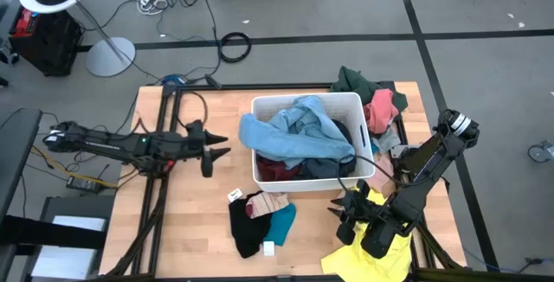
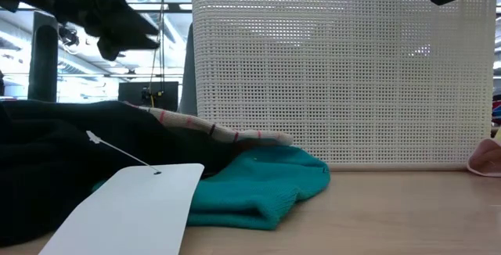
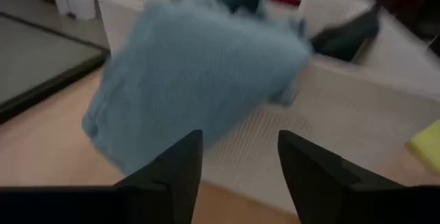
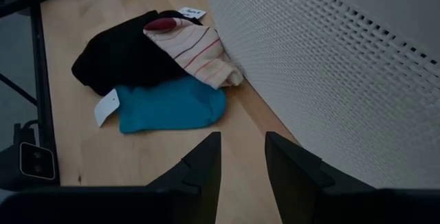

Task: Sort clothes
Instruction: Put the blue pants into the laundry bin

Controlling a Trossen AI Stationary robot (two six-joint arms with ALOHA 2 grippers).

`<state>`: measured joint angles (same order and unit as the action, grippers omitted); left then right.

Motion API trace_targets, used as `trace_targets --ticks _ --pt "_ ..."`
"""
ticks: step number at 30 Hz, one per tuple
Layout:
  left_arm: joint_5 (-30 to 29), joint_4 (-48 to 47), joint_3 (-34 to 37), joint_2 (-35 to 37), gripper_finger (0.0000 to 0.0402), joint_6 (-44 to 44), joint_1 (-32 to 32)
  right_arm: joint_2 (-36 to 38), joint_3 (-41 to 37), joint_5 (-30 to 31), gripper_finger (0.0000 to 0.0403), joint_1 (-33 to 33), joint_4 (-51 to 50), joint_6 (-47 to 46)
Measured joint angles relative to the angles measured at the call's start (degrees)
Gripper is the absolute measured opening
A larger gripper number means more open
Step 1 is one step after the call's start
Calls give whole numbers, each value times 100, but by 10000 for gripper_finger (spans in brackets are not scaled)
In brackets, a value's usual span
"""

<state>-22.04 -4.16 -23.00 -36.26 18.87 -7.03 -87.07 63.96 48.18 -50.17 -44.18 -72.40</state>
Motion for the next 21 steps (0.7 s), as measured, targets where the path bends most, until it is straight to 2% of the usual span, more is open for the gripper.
trace_targets --ticks 4,12,14,19,21 --pt "-125 163 0 -565 195 -209 0 1 0 23 114 4 -1 2" --pt "-469 1072 0 -1807 192 -837 0 2 0 31 114 11 0 -2" --pt "-683 1244 -2 -2037 192 -935 -4 2 0 35 114 11 0 -2" --pt "-1842 1733 -2 -2540 192 -1096 -9 2 0 46 114 11 0 -2" --pt "-1975 2045 -2 -2729 192 -1263 -11 2 0 46 114 11 0 -2"
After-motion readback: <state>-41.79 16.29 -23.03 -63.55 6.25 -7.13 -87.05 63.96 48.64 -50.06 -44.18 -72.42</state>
